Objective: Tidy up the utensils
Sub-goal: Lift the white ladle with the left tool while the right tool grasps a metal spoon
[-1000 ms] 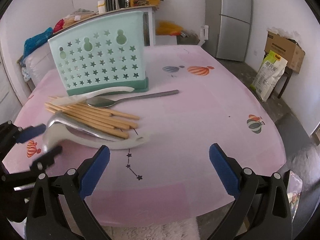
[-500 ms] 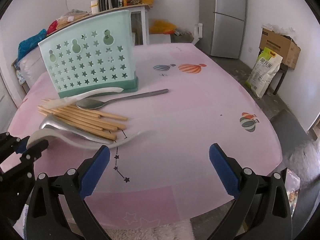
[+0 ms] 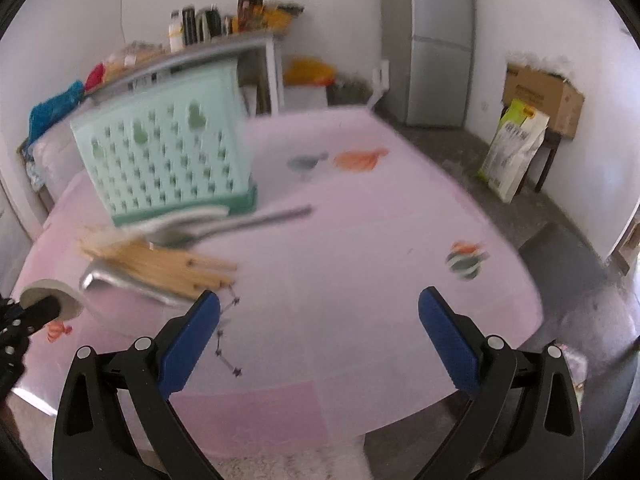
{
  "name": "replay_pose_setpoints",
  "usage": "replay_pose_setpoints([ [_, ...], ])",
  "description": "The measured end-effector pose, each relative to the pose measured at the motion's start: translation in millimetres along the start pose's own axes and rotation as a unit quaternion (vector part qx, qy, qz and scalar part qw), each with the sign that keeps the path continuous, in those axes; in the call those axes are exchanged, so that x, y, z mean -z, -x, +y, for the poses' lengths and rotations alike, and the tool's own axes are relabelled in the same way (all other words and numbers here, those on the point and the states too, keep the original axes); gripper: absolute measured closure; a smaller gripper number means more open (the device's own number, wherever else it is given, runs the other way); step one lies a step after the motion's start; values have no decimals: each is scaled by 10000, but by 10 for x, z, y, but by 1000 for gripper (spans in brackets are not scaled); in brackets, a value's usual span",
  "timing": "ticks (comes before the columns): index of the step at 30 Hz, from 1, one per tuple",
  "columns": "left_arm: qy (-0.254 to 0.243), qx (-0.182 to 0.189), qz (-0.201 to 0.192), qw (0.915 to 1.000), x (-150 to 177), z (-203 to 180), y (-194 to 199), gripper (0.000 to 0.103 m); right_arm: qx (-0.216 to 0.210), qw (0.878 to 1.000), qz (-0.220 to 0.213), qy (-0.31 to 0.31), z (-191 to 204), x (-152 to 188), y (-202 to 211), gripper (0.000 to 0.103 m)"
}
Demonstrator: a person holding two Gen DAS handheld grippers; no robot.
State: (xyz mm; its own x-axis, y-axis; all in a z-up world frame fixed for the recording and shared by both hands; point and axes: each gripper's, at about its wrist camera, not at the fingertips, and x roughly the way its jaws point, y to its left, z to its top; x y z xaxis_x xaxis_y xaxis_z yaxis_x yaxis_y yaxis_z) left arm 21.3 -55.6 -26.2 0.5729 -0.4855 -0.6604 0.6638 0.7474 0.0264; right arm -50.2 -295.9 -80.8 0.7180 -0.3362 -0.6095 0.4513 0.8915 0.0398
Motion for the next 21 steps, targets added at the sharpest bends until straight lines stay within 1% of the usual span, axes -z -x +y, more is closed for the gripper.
replay_pose_setpoints([
  [2,227,3,-81,9997,-6,133,143,99,86,9996,-247,-43,-56,-54,86,6],
  [5,637,-110,-278,9975,-29,422,438,99,164,9975,-666,-178,-128,-169,218,6],
  [7,1015,-181,-489,9935,-62,666,649,100,90,9959,-870,-214,-117,-227,276,6],
  [8,1166,-230,-572,9913,-72,772,735,100,-40,9962,-868,-111,-56,-245,272,7],
  [9,1348,-309,-668,9881,-88,896,815,100,-152,9965,-821,8,18,-251,261,10],
  [11,1604,-470,-811,9826,-118,1060,885,100,-583,9949,-598,557,335,-195,180,15],
  [12,1676,-552,-837,9807,-125,1111,894,100,-715,9929,-534,791,473,-170,150,18],
  [13,1734,-660,-857,9789,-135,1156,893,100,-857,9882,-442,1190,679,-126,106,22],
  [14,1783,-778,-879,9770,-141,1189,888,100,-903,9832,-362,1544,863,-84,62,26],
  [15,1826,-862,-892,9753,-150,1210,878,100,-967,9753,-278,1966,1076,-35,9,31],
  [16,1895,-928,-911,9732,-159,1237,862,100,-1001,9698,-242,2212,1199,-5,-17,34],
  [17,1969,-953,-934,9713,-155,1261,843,100,-970,9632,-223,2497,1332,36,-51,36],
  [18,2027,-945,-944,9701,-152,1274,830,100,-921,9563,-218,2765,1451,74,-84,42],
  [19,2082,-920,-948,9691,-150,1289,814,100,-864,9472,-207,3082,1576,119,-125,47],
  [20,2115,-902,-948,9686,-135,1304,801,100,-767,9389,-220,3347,1675,163,-156,49],
  [21,2125,-905,-937,9684,-135,1315,773,100,-655,9305,-240,3596,1758,200,-189,53],
])
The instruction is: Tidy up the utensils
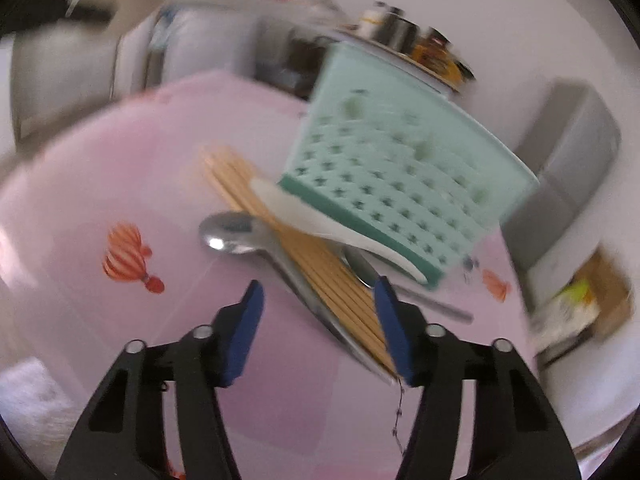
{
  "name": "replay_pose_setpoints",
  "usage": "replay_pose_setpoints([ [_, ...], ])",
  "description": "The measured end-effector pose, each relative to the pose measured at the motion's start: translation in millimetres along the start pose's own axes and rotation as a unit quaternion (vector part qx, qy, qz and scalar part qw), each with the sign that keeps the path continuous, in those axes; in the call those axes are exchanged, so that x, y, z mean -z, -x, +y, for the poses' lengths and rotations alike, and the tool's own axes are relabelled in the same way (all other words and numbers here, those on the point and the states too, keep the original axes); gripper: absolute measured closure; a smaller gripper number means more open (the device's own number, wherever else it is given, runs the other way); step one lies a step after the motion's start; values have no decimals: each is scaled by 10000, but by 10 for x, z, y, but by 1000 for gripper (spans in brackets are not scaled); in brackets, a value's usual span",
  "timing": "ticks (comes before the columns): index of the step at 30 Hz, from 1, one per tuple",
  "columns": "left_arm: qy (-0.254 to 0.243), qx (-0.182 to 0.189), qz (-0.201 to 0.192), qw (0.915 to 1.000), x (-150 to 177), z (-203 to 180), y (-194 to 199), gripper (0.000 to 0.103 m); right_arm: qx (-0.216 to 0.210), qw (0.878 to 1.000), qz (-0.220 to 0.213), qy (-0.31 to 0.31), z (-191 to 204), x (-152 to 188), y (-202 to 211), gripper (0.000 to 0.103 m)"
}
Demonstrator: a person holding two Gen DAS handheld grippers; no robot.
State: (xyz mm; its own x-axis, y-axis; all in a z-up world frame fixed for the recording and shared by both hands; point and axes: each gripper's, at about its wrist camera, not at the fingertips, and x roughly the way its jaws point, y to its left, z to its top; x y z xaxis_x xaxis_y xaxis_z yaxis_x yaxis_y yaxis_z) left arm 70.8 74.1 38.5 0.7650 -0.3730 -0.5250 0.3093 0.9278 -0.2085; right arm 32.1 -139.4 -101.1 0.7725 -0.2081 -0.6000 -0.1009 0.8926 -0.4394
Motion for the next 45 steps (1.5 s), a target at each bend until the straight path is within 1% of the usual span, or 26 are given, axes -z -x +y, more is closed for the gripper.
replay_pose_setpoints([
  [1,-4,-19,8,10000,17,13,-21,100,91,9995,9,289,93,-7,-37,57],
  [2,-5,-33,20,10000,29,23,-44,100,181,9987,2,482,154,-27,-56,58],
  [5,58,-26,69,10000,45,59,-117,100,504,9934,-75,1026,349,-83,-120,65],
  [7,72,-49,84,9999,67,66,-121,100,596,9905,-123,1233,446,-95,-138,74],
  [8,73,-59,88,9999,71,65,-123,100,663,9885,-138,1356,498,-104,-157,77],
  [10,58,-87,75,9999,71,67,-116,100,772,9853,-167,1515,566,-114,-187,88],
  [13,14,-133,25,9999,68,55,-83,100,1062,9789,-224,1734,655,-112,-226,97],
  [14,-1,-141,11,9999,72,50,-67,100,1081,9785,-256,1737,671,-107,-222,98],
  [17,-27,-185,-47,9998,60,37,-24,100,1076,9797,-364,1649,657,-82,-141,98],
  [20,-20,-185,-133,9997,32,37,24,100,1071,9817,-462,1506,531,-56,-5,99],
  [24,-64,35,-393,9992,-101,-13,142,100,993,9877,-598,1047,314,-80,165,100],
  [27,-468,53,-618,9970,-295,-165,192,100,762,9937,-694,450,44,-117,299,100],
  [29,-878,-1,-735,9934,-441,-302,211,100,572,9955,-757,-32,-210,-144,387,100],
  [32,-1702,-230,-834,9816,-662,-581,187,100,396,9933,-893,-618,-565,-181,492,100],
  [34,-2320,-390,-737,9691,-776,-786,111,100,380,9896,-1012,-945,-752,-170,553,100],
  [35,-2536,-448,-664,9640,-799,-858,76,100,404,9872,-1081,-1098,-860,-175,589,100],
  [36,-2877,-572,-560,9544,-834,-960,12,100,419,9856,-1125,-1194,-940,-171,615,100],
  [37,-3096,-640,-489,9475,-852,-1025,-31,100,437,9827,-1197,-1342,-1051,-173,645,100],
  [38,-3396,-744,-386,9368,-879,-1110,-98,100,459,9804,-1249,-1450,-1150,-188,658,100],
  [39,-3556,-833,-332,9303,-904,-1160,-145,100,484,9783,-1297,-1544,-1244,-210,672,100],
  [40,-3748,-945,-275,9219,-934,-1223,-201,100,497,9769,-1328,-1601,-1288,-211,658,100],
  [41,-3859,-990,-231,9169,-944,-1268,-231,100,516,9751,-1368,-1669,-1352,-208,669,100],
  [42,-4037,-1041,-112,9089,-981,-1333,-296,100,531,9740,-1390,-1709,-1392,-190,691,101],
  [43,-4227,-1082,16,8998,-1003,-1394,-362,100,542,9721,-1427,-1784,-1454,-185,697,100],
  [45,-4629,-1138,248,8787,-1012,-1508,-485,100,517,9692,-1473,-1907,-1555,-157,710,100],
])
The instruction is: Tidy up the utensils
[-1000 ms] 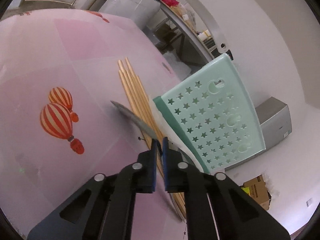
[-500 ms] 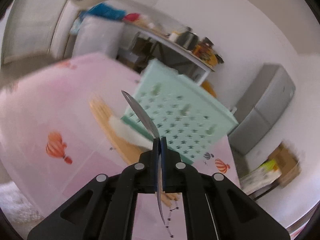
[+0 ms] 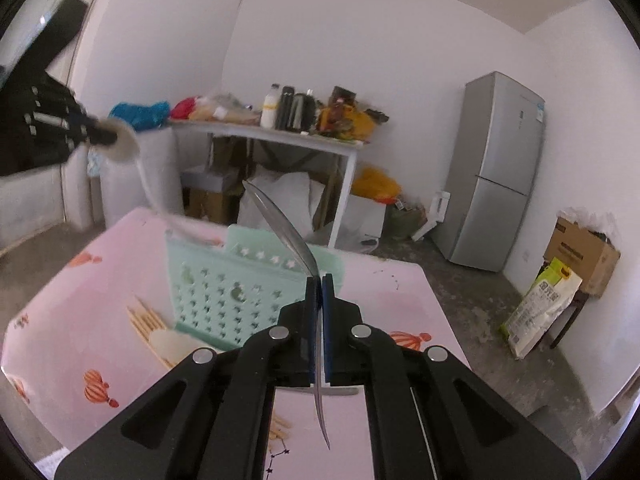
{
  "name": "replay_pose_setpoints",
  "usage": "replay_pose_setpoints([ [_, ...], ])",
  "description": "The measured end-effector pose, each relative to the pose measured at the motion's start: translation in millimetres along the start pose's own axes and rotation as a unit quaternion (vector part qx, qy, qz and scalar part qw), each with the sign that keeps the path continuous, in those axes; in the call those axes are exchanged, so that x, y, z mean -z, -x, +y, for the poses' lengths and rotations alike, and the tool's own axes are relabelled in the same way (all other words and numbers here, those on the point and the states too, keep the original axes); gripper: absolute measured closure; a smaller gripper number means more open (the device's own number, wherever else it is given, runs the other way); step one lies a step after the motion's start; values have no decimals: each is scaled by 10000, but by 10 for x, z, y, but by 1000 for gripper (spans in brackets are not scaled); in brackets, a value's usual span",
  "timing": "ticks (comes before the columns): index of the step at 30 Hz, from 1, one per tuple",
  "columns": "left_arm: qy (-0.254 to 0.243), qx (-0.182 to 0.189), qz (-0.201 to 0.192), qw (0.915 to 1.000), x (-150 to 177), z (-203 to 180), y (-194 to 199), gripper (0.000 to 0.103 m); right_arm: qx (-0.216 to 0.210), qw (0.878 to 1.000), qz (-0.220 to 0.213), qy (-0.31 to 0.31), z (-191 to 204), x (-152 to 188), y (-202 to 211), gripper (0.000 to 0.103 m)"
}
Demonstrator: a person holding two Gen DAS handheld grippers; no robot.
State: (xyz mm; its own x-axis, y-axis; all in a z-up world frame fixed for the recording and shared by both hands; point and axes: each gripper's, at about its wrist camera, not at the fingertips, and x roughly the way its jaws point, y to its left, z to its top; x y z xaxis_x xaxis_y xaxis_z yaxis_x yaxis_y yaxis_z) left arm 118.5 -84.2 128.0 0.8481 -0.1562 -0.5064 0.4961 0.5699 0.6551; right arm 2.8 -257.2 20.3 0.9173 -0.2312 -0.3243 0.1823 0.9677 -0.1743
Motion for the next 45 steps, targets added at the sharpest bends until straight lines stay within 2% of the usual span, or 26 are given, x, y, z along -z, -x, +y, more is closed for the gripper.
replay_pose_setpoints([
  [2,-423,80,196,9989,-99,-97,-93,100,-83,9996,-54,-253,-112,-45,31,100],
  [3,-605,239,366,9972,-172,-149,-182,99,-132,9992,-72,-364,-158,-58,40,100],
  [5,-608,487,531,9955,-258,-174,-297,94,-346,9965,-132,-748,-337,-103,20,100],
  [8,-52,1078,569,9925,-385,-186,-462,90,-724,9882,-285,-1322,-572,-165,-23,100],
  [11,847,1649,431,9817,-362,-57,-569,80,-1017,9775,-398,-1803,-792,-212,-105,100],
  [13,1697,1995,121,9650,-300,129,-593,73,-1227,9695,-455,-2072,-924,-249,-161,100],
  [14,1996,2078,38,9576,-259,195,-591,69,-1321,9658,-499,-2175,-985,-280,-184,100],
  [17,3021,2181,-278,9276,-56,446,-534,64,-1628,9541,-728,-2406,-1126,-388,-236,100],
  [20,3554,2170,-503,9078,176,497,-425,57,-2000,9392,-969,-2617,-1187,-461,-342,100],
  [23,3864,2198,-603,8937,355,451,-361,52,-2267,9268,-1041,-2806,-1175,-511,-577,100],
  [26,4130,2179,-695,8816,613,331,-252,45,-2252,9274,-1001,-2816,-1108,-483,-815,100],
  [29,4368,2280,-611,8680,855,122,-252,40,-2207,9294,-882,-2824,-1006,-362,-1067,100],
  [31,4404,2335,-487,8656,923,-3,-316,39,-2102,9352,-796,-2736,-921,-224,-1231,100],
  [34,4429,2419,-211,8630,1062,-211,-423,36,-2164,9348,-491,-2775,-883,-34,-1422,100],
  [36,4394,2423,-59,8650,1151,-355,-460,35,-2179,9335,-222,-2839,-859,101,-1495,97],
  [38,4353,2382,33,8682,1203,-449,-504,33,-2018,9363,-22,-2875,-860,237,-1498,96],
  [41,4385,2422,145,8654,1253,-522,-552,32,-1775,9446,39,-2760,-853,280,-1364,87],
  [43,4420,2428,211,8633,1304,-581,-573,31,-1583,9509,-2,-2658,-849,290,-1254,77],
  [45,4441,2414,235,8625,1324,-606,-587,30,-1429,9558,-36,-2568,-866,300,-1153,74],
])
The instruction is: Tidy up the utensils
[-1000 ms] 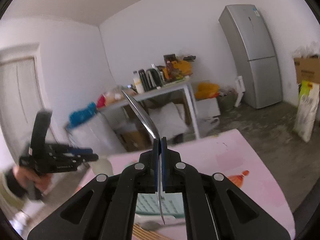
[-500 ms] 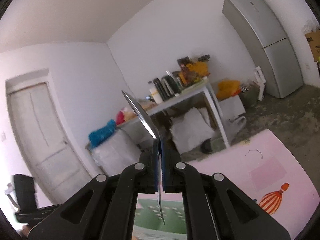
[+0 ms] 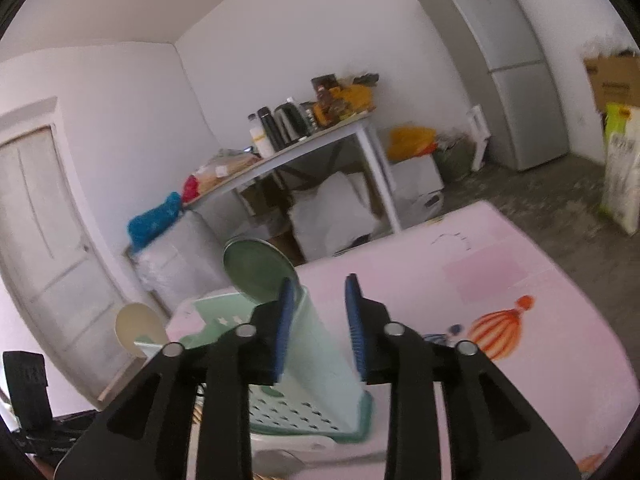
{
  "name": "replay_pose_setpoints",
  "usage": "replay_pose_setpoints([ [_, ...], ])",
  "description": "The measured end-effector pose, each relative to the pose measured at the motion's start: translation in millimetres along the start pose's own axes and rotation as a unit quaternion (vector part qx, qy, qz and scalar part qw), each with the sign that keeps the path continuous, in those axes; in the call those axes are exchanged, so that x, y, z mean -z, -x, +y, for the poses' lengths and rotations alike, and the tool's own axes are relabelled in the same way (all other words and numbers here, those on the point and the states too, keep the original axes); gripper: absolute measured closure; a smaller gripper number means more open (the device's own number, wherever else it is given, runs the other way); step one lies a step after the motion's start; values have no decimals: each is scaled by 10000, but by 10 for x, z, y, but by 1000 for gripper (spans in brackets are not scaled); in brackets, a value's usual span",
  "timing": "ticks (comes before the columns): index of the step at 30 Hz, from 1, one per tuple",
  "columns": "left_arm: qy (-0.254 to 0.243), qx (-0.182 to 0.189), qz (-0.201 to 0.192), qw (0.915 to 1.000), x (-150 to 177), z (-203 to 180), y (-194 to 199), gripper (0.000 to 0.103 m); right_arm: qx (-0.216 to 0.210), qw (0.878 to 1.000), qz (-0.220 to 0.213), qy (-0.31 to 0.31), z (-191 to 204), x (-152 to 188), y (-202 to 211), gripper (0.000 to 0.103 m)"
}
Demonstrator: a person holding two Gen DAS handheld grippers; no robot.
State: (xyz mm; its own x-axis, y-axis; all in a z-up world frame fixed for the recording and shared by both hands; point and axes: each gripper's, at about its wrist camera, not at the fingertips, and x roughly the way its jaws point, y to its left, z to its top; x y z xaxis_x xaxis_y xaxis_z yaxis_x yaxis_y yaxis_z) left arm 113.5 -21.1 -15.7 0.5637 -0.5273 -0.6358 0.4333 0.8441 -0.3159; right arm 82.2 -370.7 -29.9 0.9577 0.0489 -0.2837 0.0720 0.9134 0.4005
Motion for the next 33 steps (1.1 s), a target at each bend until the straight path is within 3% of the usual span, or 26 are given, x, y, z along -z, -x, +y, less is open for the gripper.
replay_pose_setpoints([
  [8,-27,-157,41,9999,96,24,-7,26,488,9986,-12,221,-23,28,436,70],
  [12,-165,-444,156,9988,151,58,-41,24,429,9956,364,748,168,195,493,60],
  [15,-190,-683,462,9964,194,108,-116,24,284,9852,792,1492,431,443,437,56],
  [21,-109,-959,726,9927,266,241,-183,24,184,9380,1351,3188,1021,954,159,56],
  [25,-19,-1021,790,9916,276,338,-210,24,315,8822,1645,4400,1310,1291,-80,56],
  [27,4,-1043,796,9914,279,377,-226,24,196,8611,1766,4764,1422,1398,-124,56],
  [33,-50,-1115,715,9912,286,429,-256,24,92,8329,1796,5234,1677,1562,-182,59],
])
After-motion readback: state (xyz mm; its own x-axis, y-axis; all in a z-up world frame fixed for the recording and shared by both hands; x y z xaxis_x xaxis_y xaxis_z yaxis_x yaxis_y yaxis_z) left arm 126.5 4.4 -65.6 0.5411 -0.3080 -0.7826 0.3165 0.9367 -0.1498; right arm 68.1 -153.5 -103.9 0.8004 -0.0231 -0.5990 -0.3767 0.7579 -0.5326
